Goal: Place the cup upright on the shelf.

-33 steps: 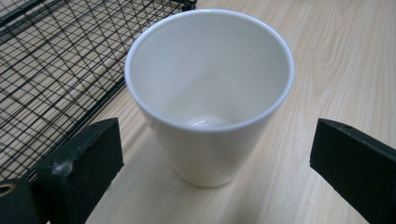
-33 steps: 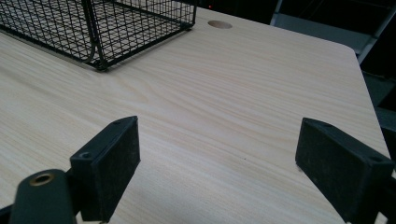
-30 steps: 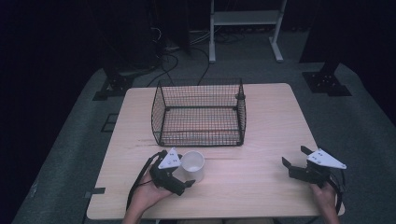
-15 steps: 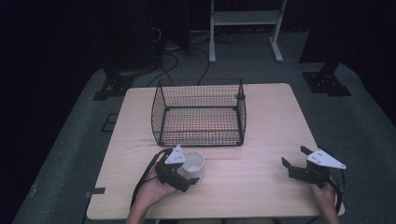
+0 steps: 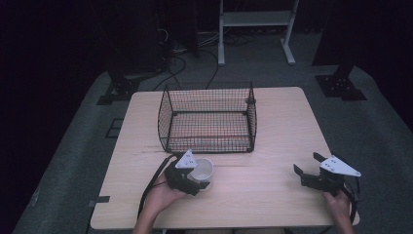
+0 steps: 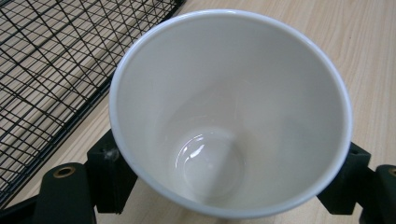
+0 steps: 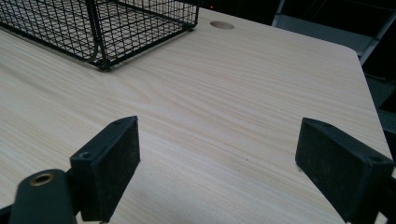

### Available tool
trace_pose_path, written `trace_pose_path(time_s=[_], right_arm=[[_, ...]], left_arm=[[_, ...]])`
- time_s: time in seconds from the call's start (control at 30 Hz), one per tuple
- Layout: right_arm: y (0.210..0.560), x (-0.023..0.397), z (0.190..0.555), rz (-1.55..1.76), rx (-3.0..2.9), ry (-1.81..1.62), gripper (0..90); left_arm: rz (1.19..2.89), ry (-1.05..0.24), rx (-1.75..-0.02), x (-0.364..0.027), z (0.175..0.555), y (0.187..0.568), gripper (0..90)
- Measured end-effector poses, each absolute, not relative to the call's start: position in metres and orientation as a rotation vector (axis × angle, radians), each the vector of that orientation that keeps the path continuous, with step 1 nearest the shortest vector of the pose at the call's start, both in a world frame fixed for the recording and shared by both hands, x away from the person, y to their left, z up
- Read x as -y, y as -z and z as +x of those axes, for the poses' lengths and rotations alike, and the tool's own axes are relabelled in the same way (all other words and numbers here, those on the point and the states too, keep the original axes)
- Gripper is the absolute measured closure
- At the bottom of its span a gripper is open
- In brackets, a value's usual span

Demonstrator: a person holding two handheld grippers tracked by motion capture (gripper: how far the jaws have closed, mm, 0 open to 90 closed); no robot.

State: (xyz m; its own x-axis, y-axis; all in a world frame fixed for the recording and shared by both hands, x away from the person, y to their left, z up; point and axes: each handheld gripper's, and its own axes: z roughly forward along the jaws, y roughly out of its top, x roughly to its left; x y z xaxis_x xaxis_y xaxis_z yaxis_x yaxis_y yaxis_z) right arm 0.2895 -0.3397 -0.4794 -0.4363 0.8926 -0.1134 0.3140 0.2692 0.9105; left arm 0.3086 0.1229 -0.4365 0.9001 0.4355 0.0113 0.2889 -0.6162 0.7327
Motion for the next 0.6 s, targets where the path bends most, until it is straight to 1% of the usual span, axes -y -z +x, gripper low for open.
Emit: trace_pose_path(time_s=[0.4, 0.6], right_arm=[[0.479, 0.34, 0.29, 1.083, -1.894, -1.146, 13.1], [0.479, 0.341, 0.29, 1.09, -1.891, -1.153, 13.1]], left_arm=[[2.257, -0.237, -0.492, -0.122, 0.312, 0.425, 21.4], [2.246, -0.244, -0.461, -0.118, 0.31, 0.413, 21.4]])
